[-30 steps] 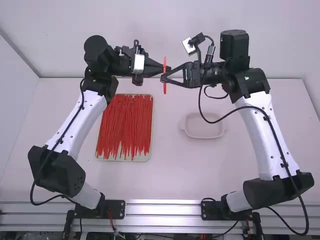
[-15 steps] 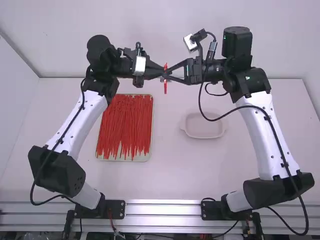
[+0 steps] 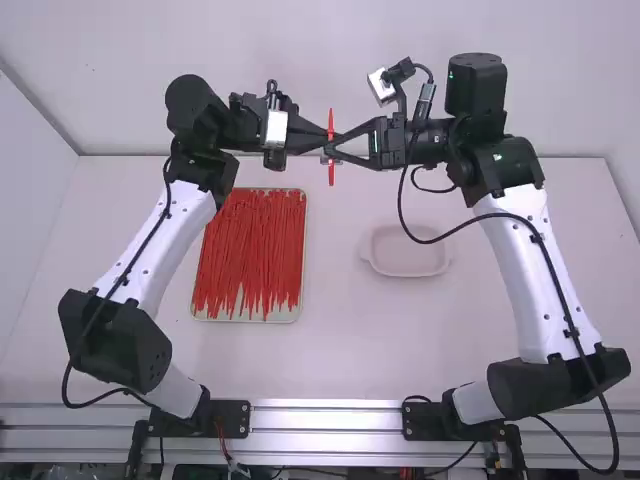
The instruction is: Fasten the cable tie
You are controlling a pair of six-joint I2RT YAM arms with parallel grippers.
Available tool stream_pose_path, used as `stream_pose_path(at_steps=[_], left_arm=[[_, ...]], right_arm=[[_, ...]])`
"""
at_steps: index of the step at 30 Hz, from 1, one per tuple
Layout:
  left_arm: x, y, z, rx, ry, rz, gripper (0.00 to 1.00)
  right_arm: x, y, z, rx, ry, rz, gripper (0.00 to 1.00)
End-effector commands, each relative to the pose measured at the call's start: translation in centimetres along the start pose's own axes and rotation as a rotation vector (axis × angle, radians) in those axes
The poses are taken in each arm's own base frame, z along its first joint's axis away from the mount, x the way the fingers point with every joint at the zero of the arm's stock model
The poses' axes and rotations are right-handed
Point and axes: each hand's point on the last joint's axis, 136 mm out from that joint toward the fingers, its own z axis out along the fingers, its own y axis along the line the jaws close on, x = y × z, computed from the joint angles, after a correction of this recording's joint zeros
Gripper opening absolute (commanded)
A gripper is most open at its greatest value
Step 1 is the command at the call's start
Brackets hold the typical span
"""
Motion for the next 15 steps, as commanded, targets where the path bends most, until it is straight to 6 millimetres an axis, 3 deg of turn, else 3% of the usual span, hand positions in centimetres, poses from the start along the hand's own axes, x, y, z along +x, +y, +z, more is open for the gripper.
stream_pose_path(at_steps=[1,7,15], left_arm=[[-0.67,-2.32,0.99,0.12,-0.035,-0.025,0.02],[0.04,-3.11,1.27,0.15,-0.042,-0.051,0.02],[0.17,-2.71,0.95,0.13,-0.033,-0.045,0.02]], right_arm=[[-1.34,-0.52,-0.79,0.064,-0.059,-0.033,0.0],[-1.76,-0.78,-1.28,0.077,-0.076,-0.031,0.0],[-1.35,-1.21,-1.66,0.085,-0.069,-0.015,0.03]])
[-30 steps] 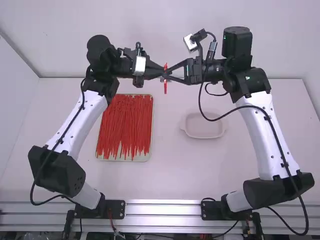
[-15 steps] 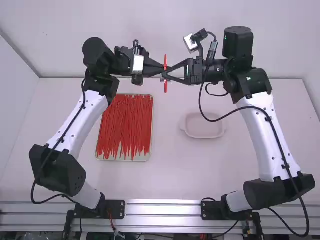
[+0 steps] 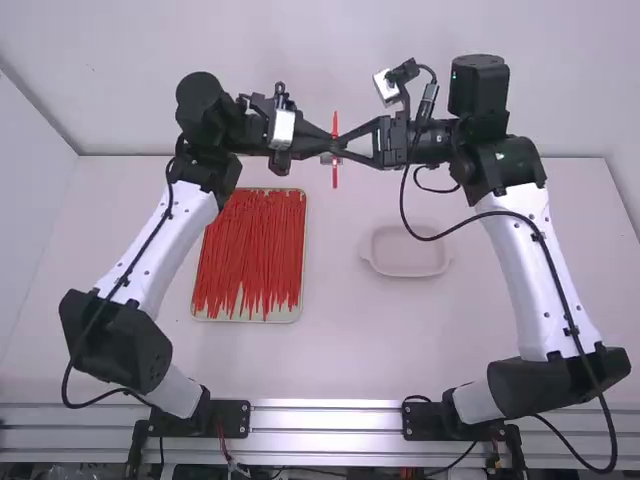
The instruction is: Fasten the cable tie
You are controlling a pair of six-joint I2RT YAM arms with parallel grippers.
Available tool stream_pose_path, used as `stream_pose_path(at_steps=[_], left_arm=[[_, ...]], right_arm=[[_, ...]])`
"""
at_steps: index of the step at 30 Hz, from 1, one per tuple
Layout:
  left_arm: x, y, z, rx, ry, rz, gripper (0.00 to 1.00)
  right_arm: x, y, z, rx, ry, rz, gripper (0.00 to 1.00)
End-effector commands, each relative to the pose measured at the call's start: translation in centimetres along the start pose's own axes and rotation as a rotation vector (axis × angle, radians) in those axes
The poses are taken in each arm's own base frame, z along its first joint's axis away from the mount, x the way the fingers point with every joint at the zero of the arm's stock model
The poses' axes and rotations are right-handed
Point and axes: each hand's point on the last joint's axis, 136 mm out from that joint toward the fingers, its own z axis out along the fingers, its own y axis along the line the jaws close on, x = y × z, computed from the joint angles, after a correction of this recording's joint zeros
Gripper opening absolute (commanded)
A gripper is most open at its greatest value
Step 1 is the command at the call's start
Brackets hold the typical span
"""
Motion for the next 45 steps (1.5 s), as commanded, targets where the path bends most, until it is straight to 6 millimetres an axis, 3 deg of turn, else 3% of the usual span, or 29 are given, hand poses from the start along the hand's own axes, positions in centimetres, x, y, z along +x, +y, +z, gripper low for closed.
stream_pose_path(at_steps=[1,10,16,23,40,45], left_arm=[[-0.8,-2.3,0.5,0.123,-0.04,0.027,0.02],[-0.7,-2.3,0.3,0.123,-0.038,0.018,0.02],[-0.9,-2.7,0.8,0.142,-0.047,0.019,0.02],[-0.8,-2.7,1.0,0.139,-0.046,-0.001,0.02],[-0.9,-2.6,1.7,0.127,-0.048,0.003,0.02],[-0.8,-2.4,1.9,0.113,-0.046,0.003,0.02]], right_arm=[[-1.0,-0.3,-1.1,0.052,-0.047,-0.047,0.04],[-0.5,0.0,-2.2,0.012,-0.029,-0.009,0.24],[-0.9,-0.3,-3.2,0.02,-0.05,-0.009,0.29],[-0.8,0.6,-2.3,-0.012,-0.029,-0.035,0.4],[-1.0,1.3,-1.8,-0.032,-0.023,-0.03,0.36],[-1.0,1.3,-1.8,-0.032,-0.024,-0.031,0.27]])
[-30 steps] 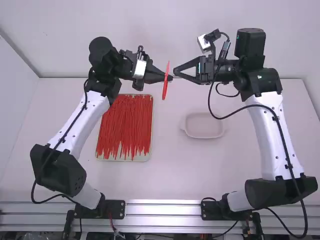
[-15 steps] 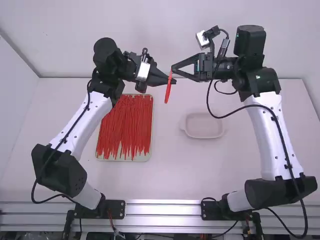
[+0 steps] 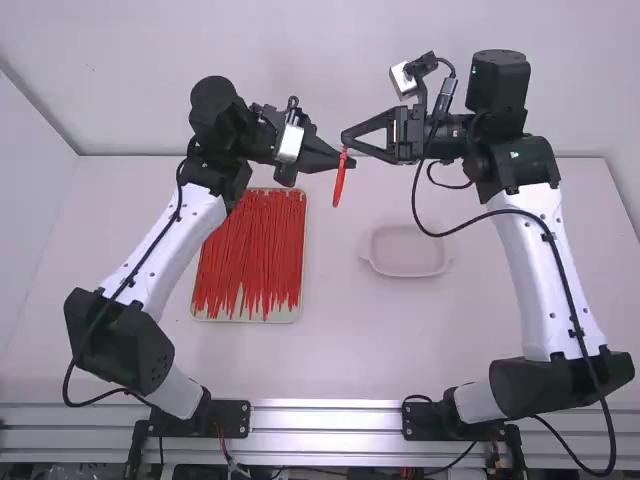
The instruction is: Fasten the cable tie
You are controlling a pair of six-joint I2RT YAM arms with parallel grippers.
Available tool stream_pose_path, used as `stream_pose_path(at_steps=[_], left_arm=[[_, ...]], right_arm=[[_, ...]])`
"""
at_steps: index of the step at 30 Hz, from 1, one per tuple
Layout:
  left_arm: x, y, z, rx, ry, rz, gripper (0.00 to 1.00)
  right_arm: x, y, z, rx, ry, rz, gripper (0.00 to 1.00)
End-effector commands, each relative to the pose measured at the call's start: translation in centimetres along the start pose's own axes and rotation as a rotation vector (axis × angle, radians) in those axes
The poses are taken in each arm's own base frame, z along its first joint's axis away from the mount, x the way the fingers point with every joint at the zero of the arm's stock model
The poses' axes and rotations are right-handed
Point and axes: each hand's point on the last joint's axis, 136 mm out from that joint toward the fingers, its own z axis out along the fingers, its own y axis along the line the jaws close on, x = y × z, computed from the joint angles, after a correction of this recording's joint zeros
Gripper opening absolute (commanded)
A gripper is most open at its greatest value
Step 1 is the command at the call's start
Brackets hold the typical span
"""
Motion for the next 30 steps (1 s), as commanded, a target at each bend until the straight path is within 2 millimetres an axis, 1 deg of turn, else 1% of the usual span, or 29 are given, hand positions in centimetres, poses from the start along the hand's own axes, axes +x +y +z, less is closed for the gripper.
stream_pose_path(at_steps=[1,4,5,6,8,14,16,18,19,20,22,26,30], left_arm=[[-0.5,0.1,0.5,-0.008,-0.002,0.02,0.02],[-0.6,0.1,0.5,-0.006,-0.003,0.026,0.02],[-0.5,0.1,0.5,-0.009,-0.002,0.026,0.02],[-0.5,0.1,0.5,-0.009,-0.002,0.026,0.02],[-0.5,0.1,0.5,-0.008,-0.002,0.024,0.02],[-0.4,0.1,0.5,-0.008,-0.001,0.01,0.02],[-0.3,0.2,0.5,-0.016,0.002,-0.007,0.02],[0.2,0.8,0.5,-0.055,0.017,-0.035,0.02],[0.8,1.4,0.4,-0.097,0.034,-0.065,0.02],[1.1,1.5,0.4,-0.11,0.043,-0.073,0.02],[1.6,1.4,0.4,-0.107,0.05,-0.071,0.02],[2.1,0.5,1.1,-0.079,0.051,-0.091,0.02],[2.5,0.3,1.0,-0.077,0.058,-0.121,0.02]], right_arm=[[-0.1,0.8,0.0,-0.015,0.004,-0.02,0.27],[-0.1,0.8,0.0,-0.016,0.005,-0.019,0.25],[-0.1,0.8,0.0,-0.016,0.005,-0.018,0.19],[-0.1,0.8,0.0,-0.015,0.005,-0.018,0.17],[-0.1,0.7,0.0,-0.014,0.005,-0.016,0.0],[-0.1,0.7,0.0,-0.01,0.002,-0.034,0.0],[-0.3,0.4,0.0,0.006,-0.009,-0.047,0.0],[-0.5,0.2,0.0,0.017,-0.016,-0.048,0.0],[-0.6,0.3,0.0,0.015,-0.018,-0.061,0.0],[-0.7,0.4,0.0,0.013,-0.02,-0.07,0.0],[-0.8,0.4,0.0,0.013,-0.025,-0.084,0.0],[-1.4,0.3,-0.1,0.029,-0.046,-0.092,0.0],[-1.7,0.7,-0.1,0.019,-0.05,-0.101,0.0]])
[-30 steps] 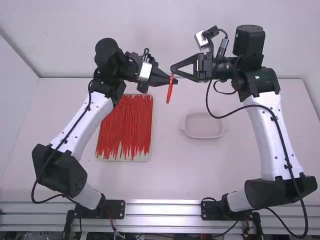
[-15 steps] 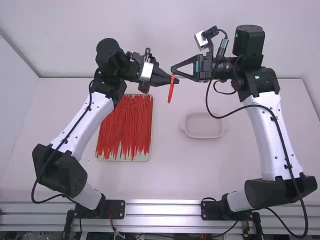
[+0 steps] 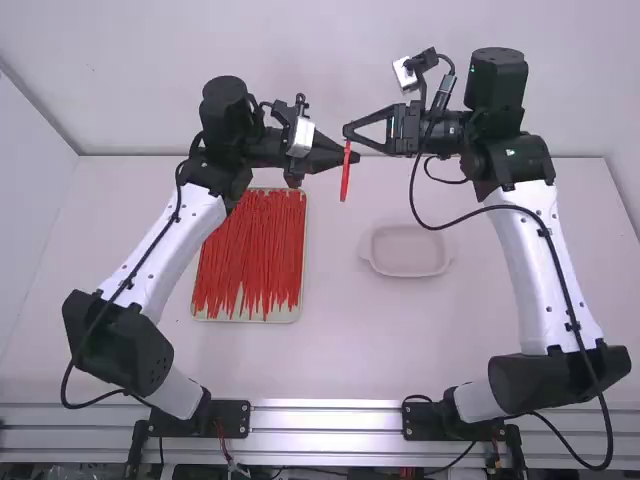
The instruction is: Fasten the cable tie
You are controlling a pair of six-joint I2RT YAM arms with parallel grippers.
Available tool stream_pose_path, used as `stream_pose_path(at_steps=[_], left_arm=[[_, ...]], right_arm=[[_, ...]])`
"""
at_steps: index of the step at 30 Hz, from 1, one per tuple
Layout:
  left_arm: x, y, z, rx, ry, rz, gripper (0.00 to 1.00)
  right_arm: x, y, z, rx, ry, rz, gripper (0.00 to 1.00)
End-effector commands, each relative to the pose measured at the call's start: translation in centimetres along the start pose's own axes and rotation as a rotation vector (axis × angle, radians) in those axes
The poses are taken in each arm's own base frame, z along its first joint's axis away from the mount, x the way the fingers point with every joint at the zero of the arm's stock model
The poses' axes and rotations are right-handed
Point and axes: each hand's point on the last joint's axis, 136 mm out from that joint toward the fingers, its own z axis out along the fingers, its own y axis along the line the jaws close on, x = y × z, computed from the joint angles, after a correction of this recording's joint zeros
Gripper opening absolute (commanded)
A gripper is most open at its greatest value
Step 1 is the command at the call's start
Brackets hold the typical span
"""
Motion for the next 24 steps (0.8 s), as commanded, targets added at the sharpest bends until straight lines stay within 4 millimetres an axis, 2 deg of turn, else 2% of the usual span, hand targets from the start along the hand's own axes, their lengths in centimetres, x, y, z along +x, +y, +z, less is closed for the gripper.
stream_pose_path(at_steps=[1,7,10,11,18,22,24], left_arm=[[0.0,-1.0,0.9,0.04,-0.01,0.004,0.02],[1.0,-1.4,1.2,0.04,-0.001,-0.037,0.02],[3.4,-1.1,1.2,-0.012,0.038,-0.107,0.02],[3.7,-1.2,1.2,-0.014,0.041,-0.113,0.02],[8.6,-3.7,1.2,-0.003,0.068,-0.306,0.02],[10.4,-4.6,0.9,-0.007,0.071,-0.399,0.02],[10.6,-4.9,0.8,-0.003,0.063,-0.424,0.02]], right_arm=[[-0.4,2.1,-0.3,-0.035,-0.004,-0.049,0.0],[-0.8,2.5,-0.3,-0.047,-0.009,-0.064,0.0],[-1.0,2.9,-0.3,-0.06,-0.012,-0.093,0.0],[-1.0,2.9,-0.3,-0.06,-0.013,-0.093,0.0],[-1.4,2.5,-1.0,-0.044,-0.03,-0.096,0.0],[-1.7,2.3,-1.4,-0.037,-0.041,-0.104,0.0],[-1.8,2.4,-1.4,-0.038,-0.044,-0.114,0.0]])
